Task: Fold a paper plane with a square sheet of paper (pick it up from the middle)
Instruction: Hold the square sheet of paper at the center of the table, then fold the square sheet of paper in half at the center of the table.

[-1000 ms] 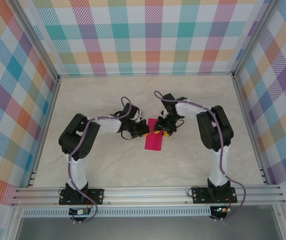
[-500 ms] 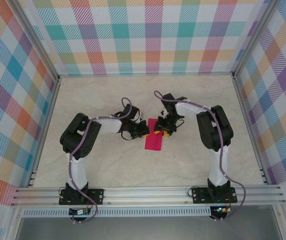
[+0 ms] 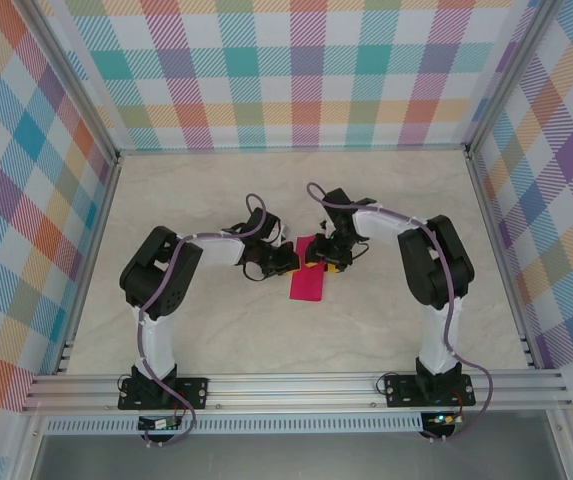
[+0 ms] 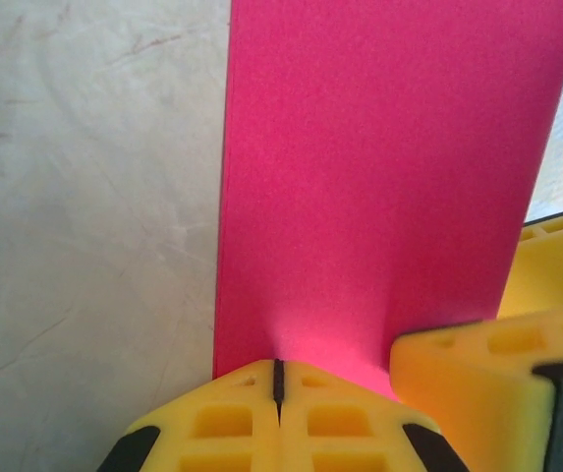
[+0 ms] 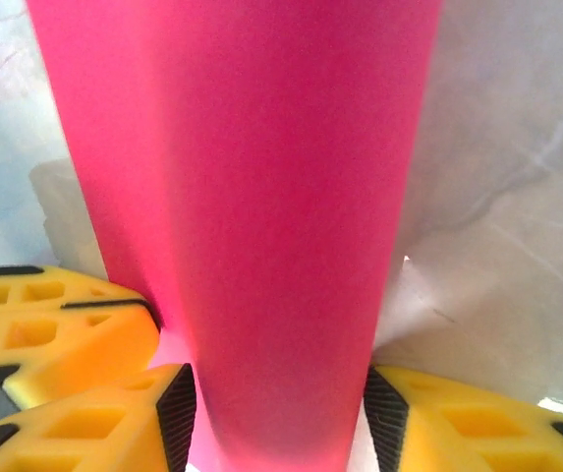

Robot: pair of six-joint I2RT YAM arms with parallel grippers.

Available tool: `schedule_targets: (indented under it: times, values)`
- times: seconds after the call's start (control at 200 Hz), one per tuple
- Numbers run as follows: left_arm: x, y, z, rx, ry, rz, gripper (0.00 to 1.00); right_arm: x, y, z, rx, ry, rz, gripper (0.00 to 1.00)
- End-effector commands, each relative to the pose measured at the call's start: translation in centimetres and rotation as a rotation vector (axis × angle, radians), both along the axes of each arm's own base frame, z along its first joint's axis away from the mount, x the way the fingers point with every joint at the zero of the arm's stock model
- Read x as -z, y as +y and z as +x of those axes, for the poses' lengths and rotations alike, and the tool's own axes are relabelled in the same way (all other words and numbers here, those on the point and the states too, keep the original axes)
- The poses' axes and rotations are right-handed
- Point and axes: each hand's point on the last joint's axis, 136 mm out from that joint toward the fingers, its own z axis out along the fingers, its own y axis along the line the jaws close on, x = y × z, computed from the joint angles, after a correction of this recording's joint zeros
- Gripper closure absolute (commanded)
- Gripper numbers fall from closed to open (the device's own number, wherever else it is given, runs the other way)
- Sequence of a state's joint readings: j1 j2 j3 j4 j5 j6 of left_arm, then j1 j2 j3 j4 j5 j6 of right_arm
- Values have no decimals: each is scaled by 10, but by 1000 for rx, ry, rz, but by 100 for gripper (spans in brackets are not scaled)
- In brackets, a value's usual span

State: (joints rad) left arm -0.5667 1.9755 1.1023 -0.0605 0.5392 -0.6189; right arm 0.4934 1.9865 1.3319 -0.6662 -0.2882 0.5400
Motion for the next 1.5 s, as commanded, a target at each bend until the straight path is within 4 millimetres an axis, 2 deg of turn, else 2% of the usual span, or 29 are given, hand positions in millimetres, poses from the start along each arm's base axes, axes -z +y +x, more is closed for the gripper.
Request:
schedule_targets:
  times: [0.0, 0.155, 0.27, 0.395, 0.46, 0.525, 0.63, 0.83, 1.13, 1.39, 1.495]
  values:
    - [56, 42, -47, 1, 167, 241, 100, -10, -31, -5, 52, -49, -133, 41]
    - [63, 45, -50, -3, 190, 255, 100, -52, -34, -3, 92, -149, -91, 41]
    - [65, 46, -49, -8, 192, 267, 100, -71, -7, -5, 55, -176, 67, 50]
    - [65, 46, -48, -12, 189, 269, 100, -67, 20, -3, 20, -155, 131, 69]
    - [67, 52, -53, -14, 216, 297, 100, -57, 30, 0, 7, -142, 121, 76]
    - [68, 54, -54, -17, 226, 316, 100, -43, 32, 3, 24, -111, 86, 83]
    - [69, 60, -58, -16, 253, 351, 100, -22, 26, 3, 42, -80, 28, 86]
    - [73, 64, -61, -31, 278, 379, 100, -1, 22, -4, 7, -49, 5, 88]
    - [91, 80, -74, -53, 347, 466, 100, 30, -12, -21, -16, -13, -51, 92]
    - [104, 94, -87, -69, 389, 526, 100, 28, -61, -30, 64, -30, -53, 92]
    - [105, 93, -88, -66, 393, 513, 100, 12, -67, -21, 92, -75, -31, 92]
